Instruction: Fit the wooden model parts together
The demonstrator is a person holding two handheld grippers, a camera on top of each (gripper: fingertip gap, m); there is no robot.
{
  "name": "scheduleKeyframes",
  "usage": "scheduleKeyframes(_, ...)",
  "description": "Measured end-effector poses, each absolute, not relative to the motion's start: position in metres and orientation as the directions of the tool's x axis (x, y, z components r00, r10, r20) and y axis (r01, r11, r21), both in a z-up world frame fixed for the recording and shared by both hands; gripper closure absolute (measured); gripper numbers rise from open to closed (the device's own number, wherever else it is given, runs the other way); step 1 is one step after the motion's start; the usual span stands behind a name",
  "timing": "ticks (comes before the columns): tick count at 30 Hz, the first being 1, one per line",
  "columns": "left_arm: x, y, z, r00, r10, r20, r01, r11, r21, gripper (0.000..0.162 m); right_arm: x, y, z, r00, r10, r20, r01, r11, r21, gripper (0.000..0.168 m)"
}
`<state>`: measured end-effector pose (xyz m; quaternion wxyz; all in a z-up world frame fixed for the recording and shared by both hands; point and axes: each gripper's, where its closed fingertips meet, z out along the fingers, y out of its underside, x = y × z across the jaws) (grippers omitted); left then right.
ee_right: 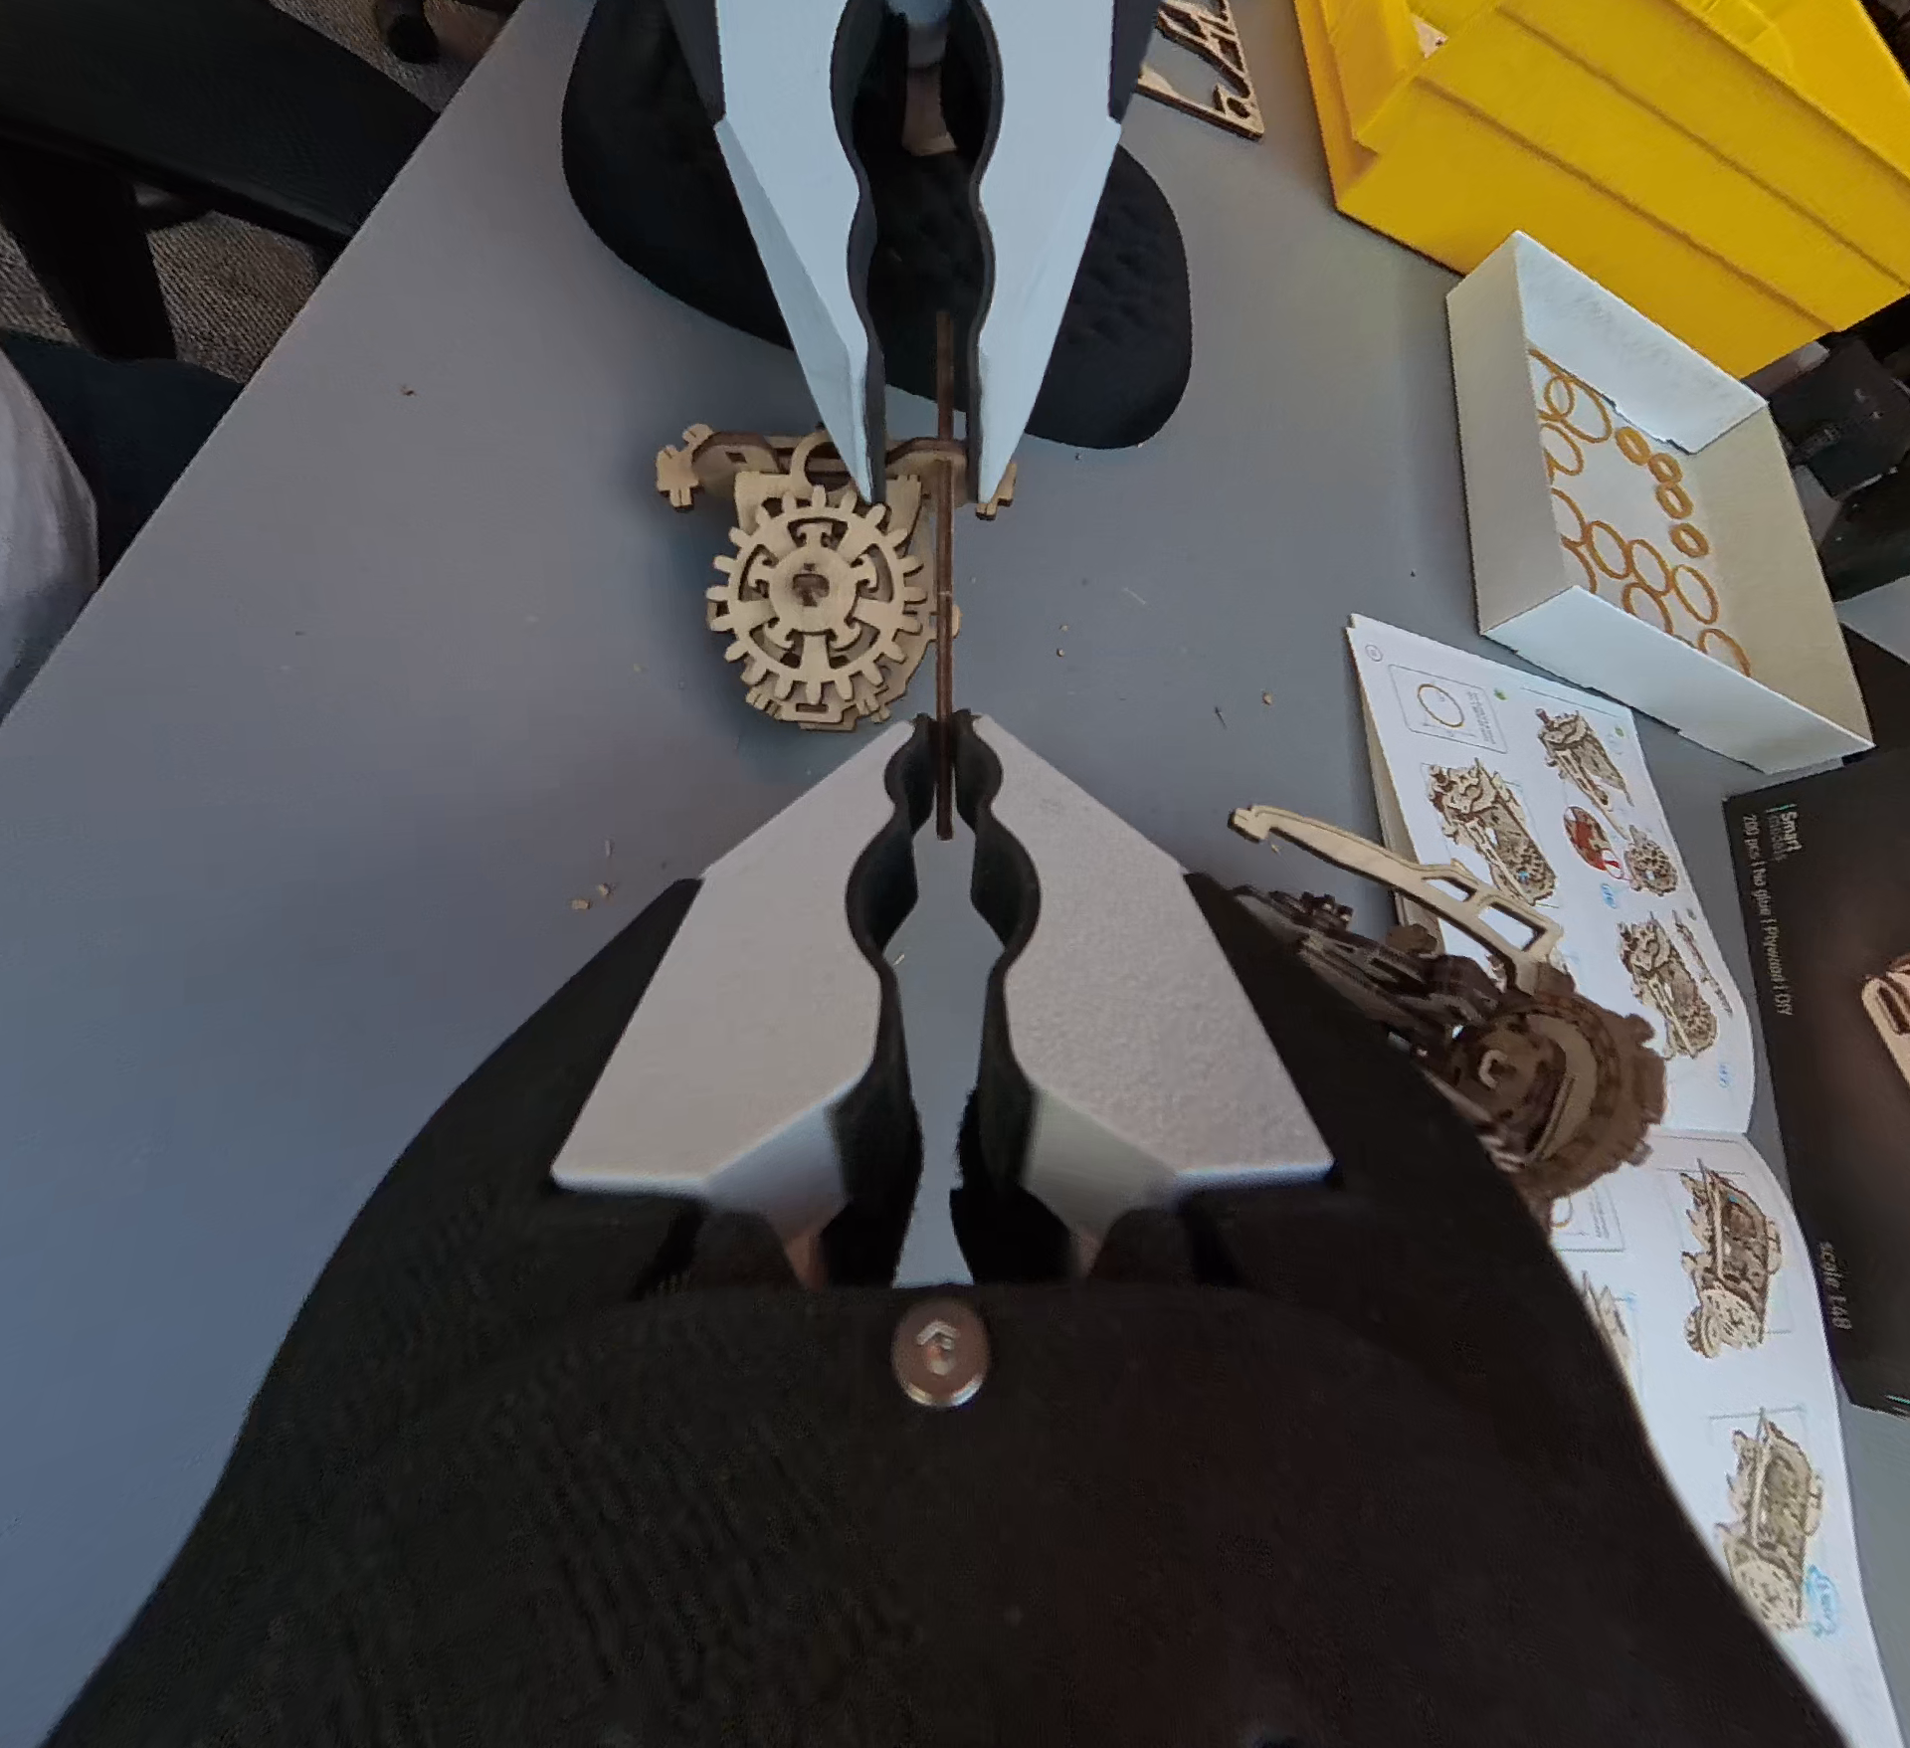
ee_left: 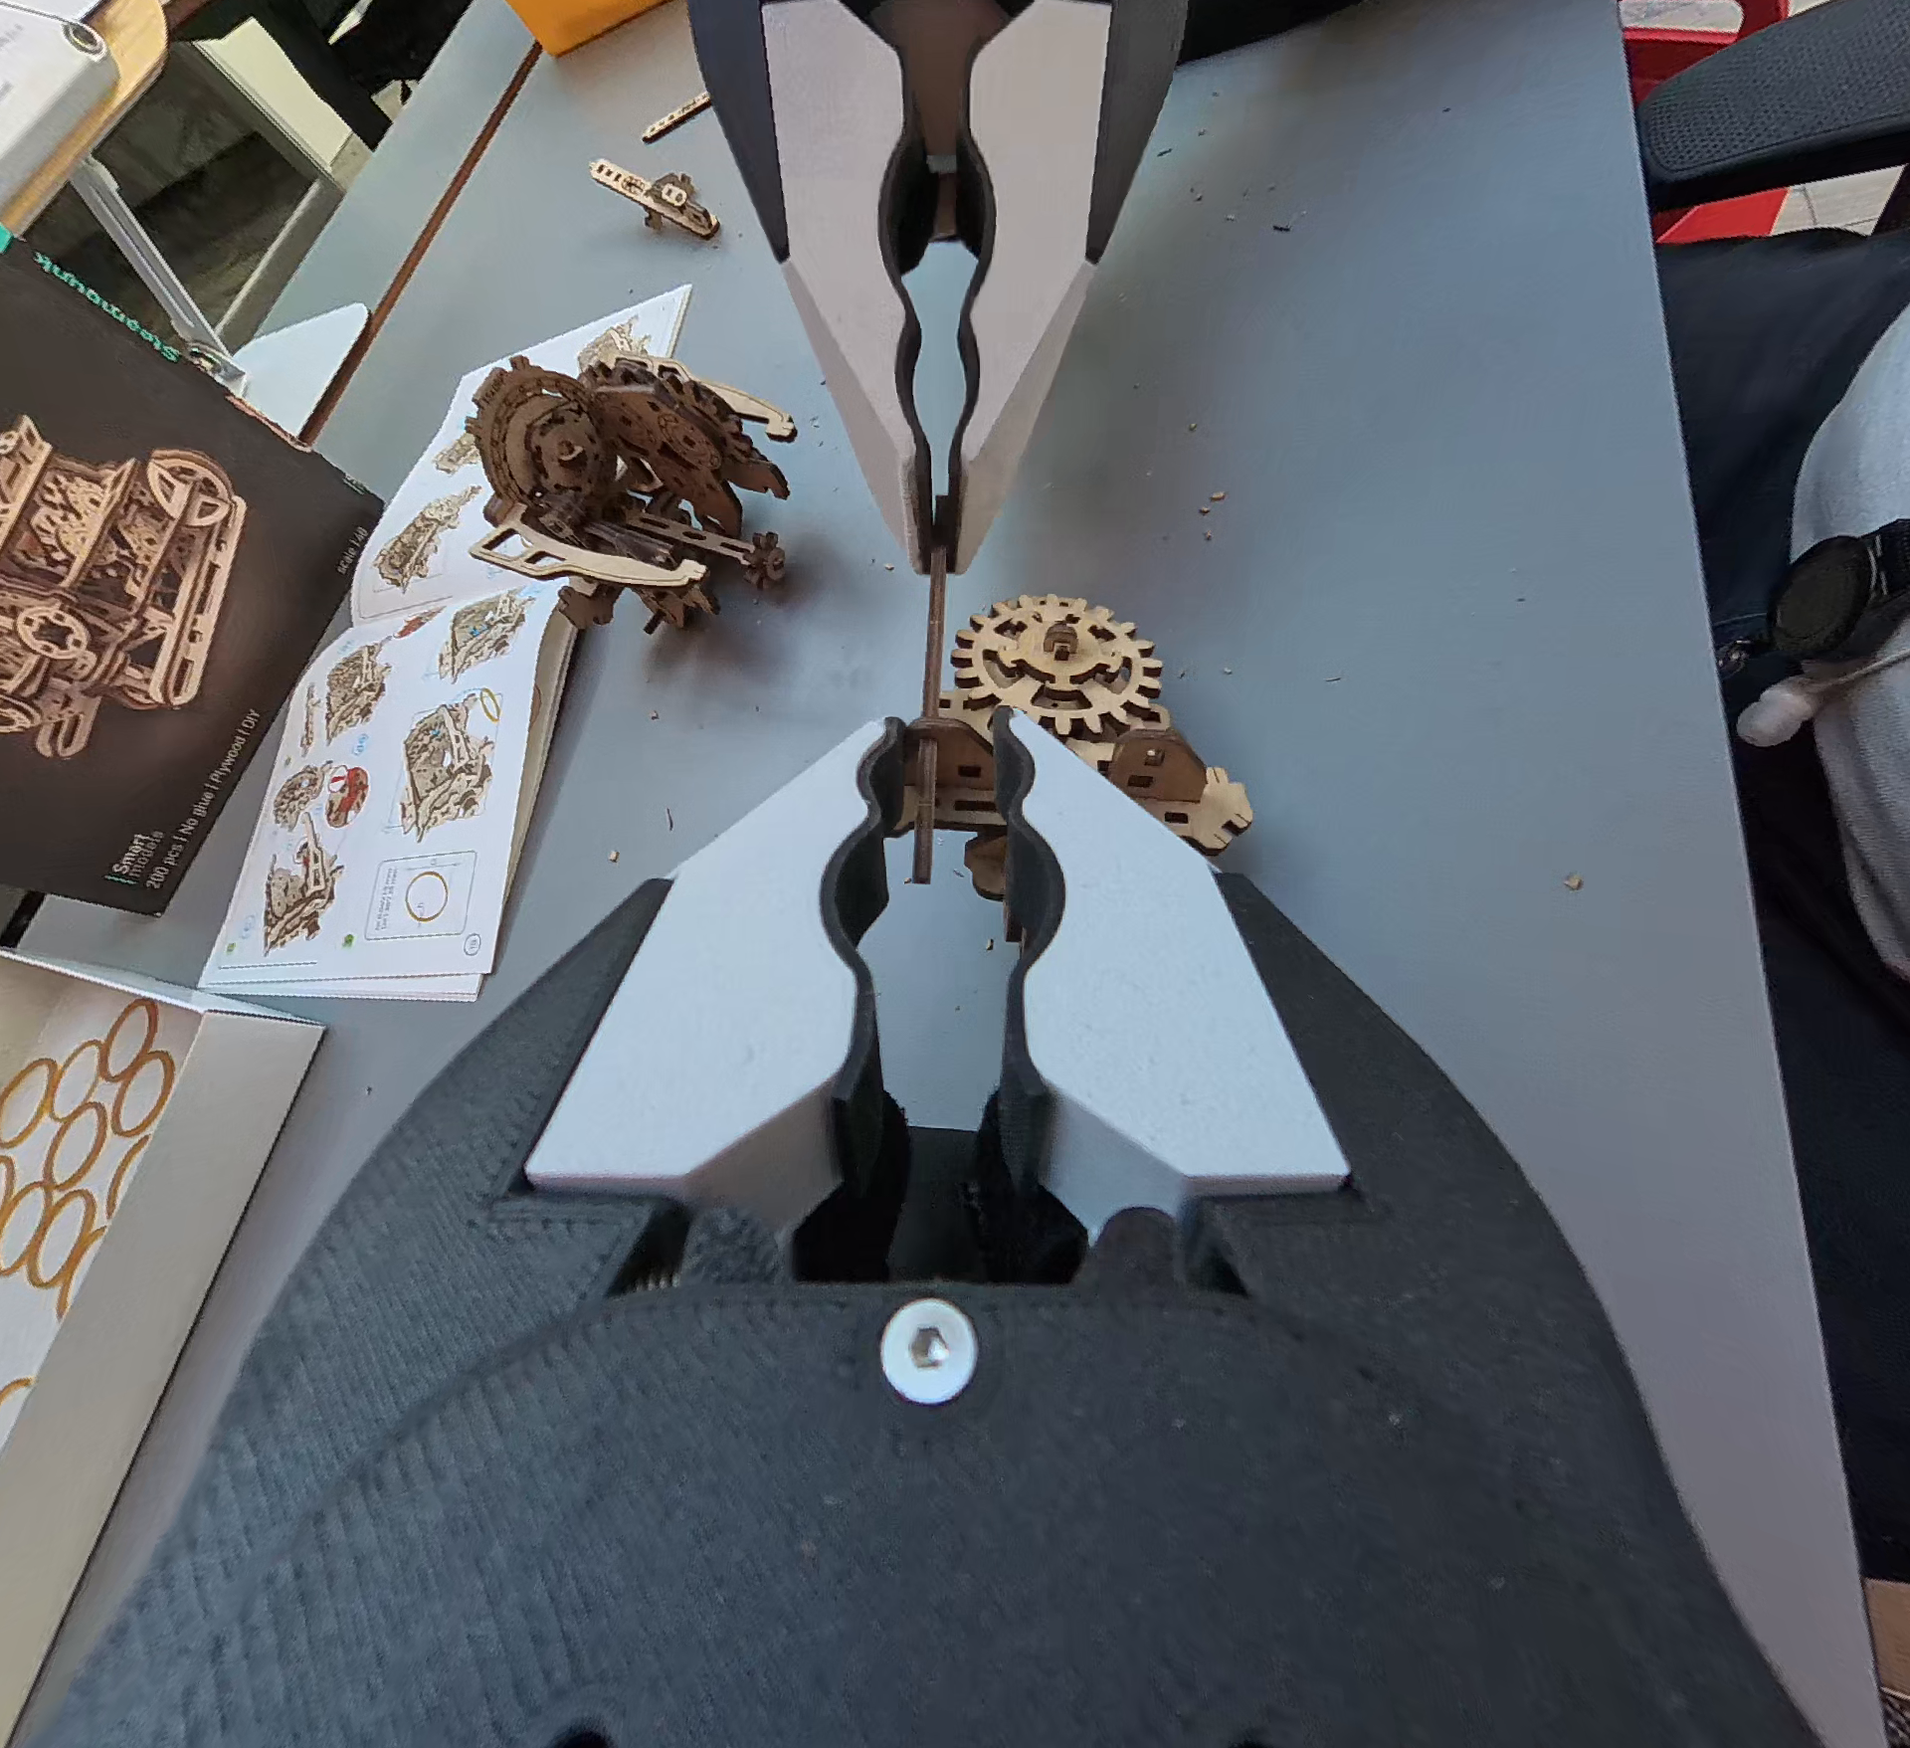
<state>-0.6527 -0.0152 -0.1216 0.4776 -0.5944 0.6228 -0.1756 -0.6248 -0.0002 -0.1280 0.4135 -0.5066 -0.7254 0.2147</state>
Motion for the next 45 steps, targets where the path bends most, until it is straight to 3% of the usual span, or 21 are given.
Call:
scheduleKeyframes(2, -0.654, -0.016, -0.122, 0.155, -0.919, -0.362, -0.566, 0.218, -0.795, 0.148, -0.627, -0.001, -0.134, -0.166, 0.909, 0.382, 0.578, 0.403, -0.709, 0.164)
scheduleKeyframes(6, -0.652, -0.017, -0.121, 0.164, -0.898, -0.409, -0.561, 0.257, -0.787, 0.148, -0.614, -0.004, -0.125, -0.132, 0.941, 0.313, 0.519, 0.335, -0.787, 0.164)
scheduleKeyframes(12, -0.654, -0.011, -0.109, 0.215, -0.902, -0.373, -0.508, 0.223, -0.832, 0.152, -0.619, -0.001, -0.121, -0.060, 0.909, 0.411, 0.547, 0.375, -0.748, 0.165)
scheduleKeyframes(15, -0.663, -0.006, -0.117, 0.230, -0.877, -0.422, -0.569, 0.230, -0.789, 0.151, -0.605, 0.008, -0.130, -0.030, 0.889, 0.456, 0.599, 0.382, -0.704, 0.165)
scheduleKeyframes(19, -0.667, -0.012, -0.108, 0.232, -0.894, -0.383, -0.509, 0.224, -0.831, 0.151, -0.594, 0.000, -0.128, -0.024, 0.907, 0.420, 0.589, 0.352, -0.727, 0.165)
scheduleKeyframes(22, -0.667, -0.012, -0.104, 0.242, -0.884, -0.399, -0.506, 0.236, -0.830, 0.151, -0.561, 0.016, -0.134, 0.045, 0.892, 0.449, 0.705, 0.290, -0.647, 0.165)
scheduleKeyframes(24, -0.669, -0.012, -0.102, 0.259, -0.880, -0.398, -0.490, 0.236, -0.839, 0.151, -0.541, 0.012, -0.128, 0.094, 0.906, 0.413, 0.690, 0.240, -0.683, 0.166)
scheduleKeyframes(27, -0.667, -0.006, -0.108, 0.281, -0.882, -0.377, -0.522, 0.190, -0.832, 0.152, -0.557, -0.026, -0.111, 0.036, 0.935, 0.352, 0.599, 0.262, -0.757, 0.166)
scheduleKeyframes(30, -0.660, -0.004, -0.112, 0.267, -0.874, -0.406, -0.550, 0.208, -0.809, 0.152, -0.571, -0.030, -0.127, 0.007, 0.902, 0.432, 0.671, 0.316, -0.670, 0.165)
scheduleKeyframes(41, -0.660, -0.004, -0.112, 0.284, -0.861, -0.422, -0.560, 0.208, -0.802, 0.152, -0.562, -0.030, -0.135, 0.028, 0.905, 0.424, 0.682, 0.293, -0.670, 0.166)
scheduleKeyframes(45, -0.661, -0.009, -0.105, 0.293, -0.851, -0.436, -0.536, 0.232, -0.812, 0.152, -0.469, 0.018, -0.133, 0.271, 0.851, 0.450, 0.787, 0.073, -0.613, 0.166)
